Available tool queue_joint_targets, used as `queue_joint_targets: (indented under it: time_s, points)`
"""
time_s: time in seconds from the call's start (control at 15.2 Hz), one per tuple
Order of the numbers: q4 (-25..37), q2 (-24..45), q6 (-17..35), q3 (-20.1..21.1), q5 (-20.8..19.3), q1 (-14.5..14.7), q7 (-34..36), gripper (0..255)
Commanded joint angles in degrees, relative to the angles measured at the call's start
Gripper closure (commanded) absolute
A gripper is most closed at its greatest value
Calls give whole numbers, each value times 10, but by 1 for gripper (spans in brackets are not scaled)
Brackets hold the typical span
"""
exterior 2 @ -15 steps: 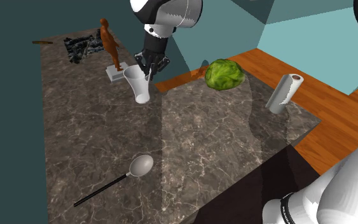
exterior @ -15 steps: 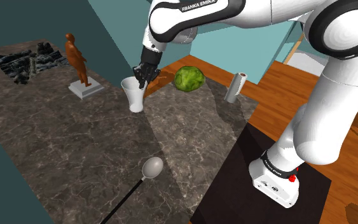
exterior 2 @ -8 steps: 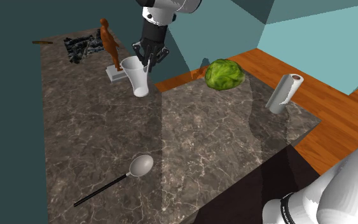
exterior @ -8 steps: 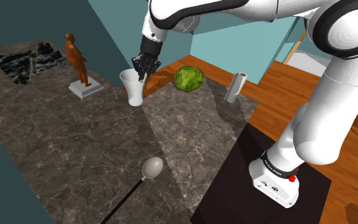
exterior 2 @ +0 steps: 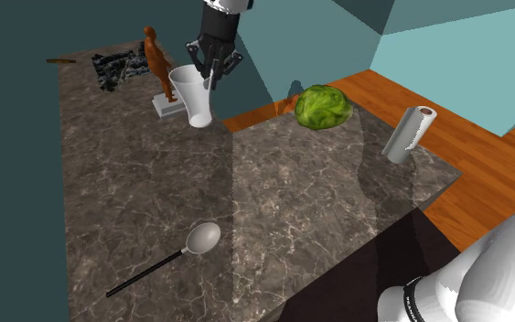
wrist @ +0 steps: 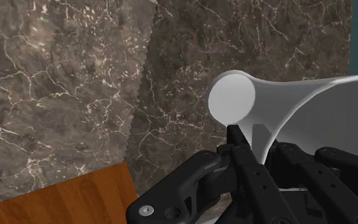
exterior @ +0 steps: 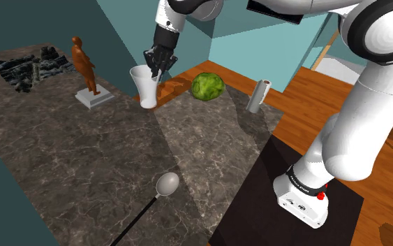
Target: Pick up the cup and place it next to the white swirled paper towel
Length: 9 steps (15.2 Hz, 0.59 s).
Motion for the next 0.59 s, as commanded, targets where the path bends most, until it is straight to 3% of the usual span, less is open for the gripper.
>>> queue_joint_targets:
  time_s: [0.0, 0.53]
  points:
    - [12, -2, -13, 0, -1, 0, 4, 255]
    - [69, -3, -70, -1, -6, -1, 20, 255]
